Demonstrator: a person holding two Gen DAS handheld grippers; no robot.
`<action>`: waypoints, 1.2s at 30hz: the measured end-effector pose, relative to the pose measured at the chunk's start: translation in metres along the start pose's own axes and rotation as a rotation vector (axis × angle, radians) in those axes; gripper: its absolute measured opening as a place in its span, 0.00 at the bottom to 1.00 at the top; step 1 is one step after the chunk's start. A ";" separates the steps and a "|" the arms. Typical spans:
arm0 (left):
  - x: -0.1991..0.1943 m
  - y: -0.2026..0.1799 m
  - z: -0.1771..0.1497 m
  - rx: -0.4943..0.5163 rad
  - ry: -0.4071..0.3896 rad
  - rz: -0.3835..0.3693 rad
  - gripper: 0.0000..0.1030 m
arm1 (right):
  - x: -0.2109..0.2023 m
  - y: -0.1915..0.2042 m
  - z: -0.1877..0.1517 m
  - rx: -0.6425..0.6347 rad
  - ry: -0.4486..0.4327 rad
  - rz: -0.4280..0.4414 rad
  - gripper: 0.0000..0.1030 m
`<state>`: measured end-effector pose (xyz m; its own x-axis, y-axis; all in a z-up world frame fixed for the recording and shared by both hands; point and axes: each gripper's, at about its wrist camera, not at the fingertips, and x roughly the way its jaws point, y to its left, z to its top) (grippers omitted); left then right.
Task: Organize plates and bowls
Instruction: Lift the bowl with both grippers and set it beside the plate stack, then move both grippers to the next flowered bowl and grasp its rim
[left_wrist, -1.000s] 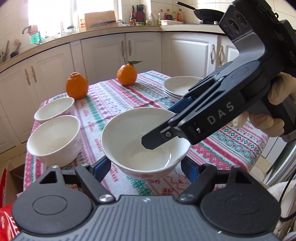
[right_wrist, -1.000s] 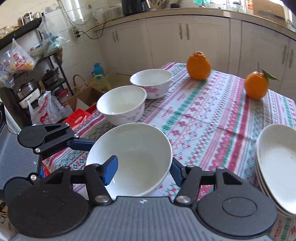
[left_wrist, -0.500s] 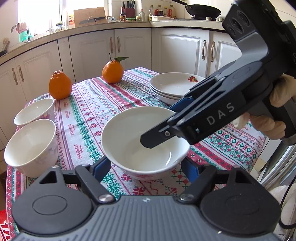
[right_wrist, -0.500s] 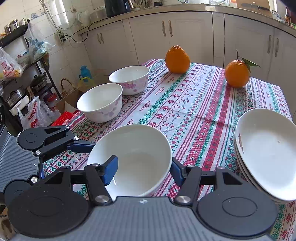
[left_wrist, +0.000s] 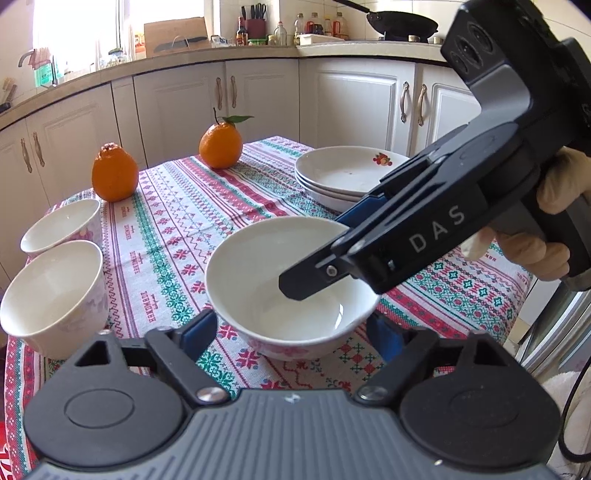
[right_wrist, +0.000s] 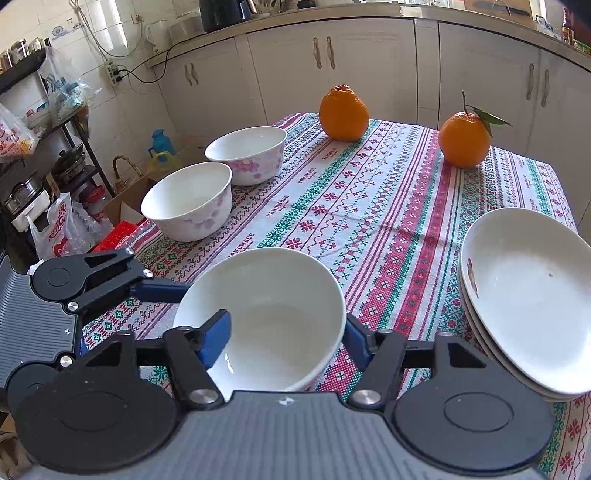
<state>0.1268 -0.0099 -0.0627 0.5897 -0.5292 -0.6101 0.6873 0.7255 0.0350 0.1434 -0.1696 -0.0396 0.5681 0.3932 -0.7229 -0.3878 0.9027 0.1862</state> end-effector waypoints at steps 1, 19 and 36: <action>-0.002 0.000 0.000 0.001 -0.007 -0.004 0.93 | 0.000 0.001 0.000 -0.004 -0.006 -0.004 0.79; -0.044 0.025 -0.017 -0.090 -0.052 0.173 0.93 | -0.012 0.029 0.013 -0.100 -0.083 -0.086 1.00; -0.042 0.094 -0.025 -0.095 -0.056 0.392 0.93 | 0.026 0.070 0.069 -0.222 -0.052 0.003 1.00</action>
<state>0.1559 0.0911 -0.0539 0.8235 -0.2255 -0.5205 0.3648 0.9132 0.1815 0.1813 -0.0845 0.0011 0.6011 0.4093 -0.6864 -0.5365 0.8433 0.0330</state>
